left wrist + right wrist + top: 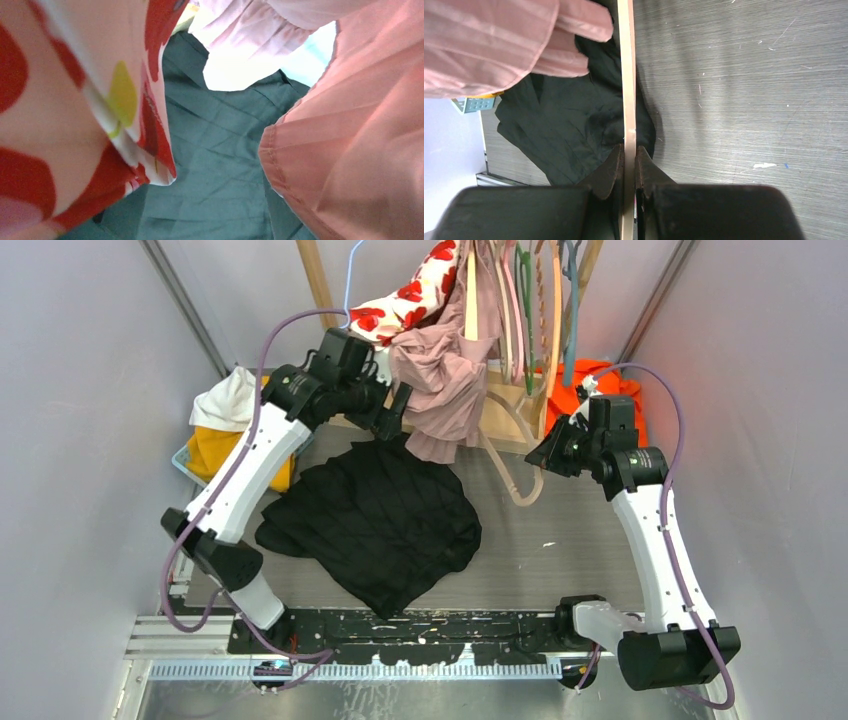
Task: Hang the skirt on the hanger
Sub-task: Pick up the hanger from the clothesline.
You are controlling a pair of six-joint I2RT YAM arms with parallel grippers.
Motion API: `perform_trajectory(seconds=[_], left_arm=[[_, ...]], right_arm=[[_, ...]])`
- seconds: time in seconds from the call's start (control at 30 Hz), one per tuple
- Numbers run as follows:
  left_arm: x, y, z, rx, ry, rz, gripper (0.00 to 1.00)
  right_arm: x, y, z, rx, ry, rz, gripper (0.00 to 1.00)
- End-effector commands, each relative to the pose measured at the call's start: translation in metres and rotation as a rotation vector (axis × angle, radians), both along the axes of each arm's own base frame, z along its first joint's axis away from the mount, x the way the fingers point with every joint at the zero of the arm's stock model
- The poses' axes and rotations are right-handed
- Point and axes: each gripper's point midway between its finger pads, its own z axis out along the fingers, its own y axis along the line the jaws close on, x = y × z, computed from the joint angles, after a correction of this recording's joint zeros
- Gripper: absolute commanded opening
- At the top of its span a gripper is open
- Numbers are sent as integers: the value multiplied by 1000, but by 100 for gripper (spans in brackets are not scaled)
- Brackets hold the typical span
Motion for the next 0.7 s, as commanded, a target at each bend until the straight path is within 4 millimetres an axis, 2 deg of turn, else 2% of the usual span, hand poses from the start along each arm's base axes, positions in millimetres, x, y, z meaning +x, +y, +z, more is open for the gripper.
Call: perform_trajectory(seconds=[0.0,0.2,0.33,0.53,0.67], left_arm=[[20,-6,17,9,-84,-23,78],[34,-6,-11,79,-26,3,78],[38,-7,-20,104,-6,11,78],[48,-6,-24,143,-1,19,79],[48,-5,-26,149,7,34,86]], right_arm=[[7,5,31,33,-122,16,1],[8,7,31,44,-125,26,1],[8,10,31,55,-126,33,1],[8,12,32,66,-132,43,1],[8,12,33,67,-135,43,1]])
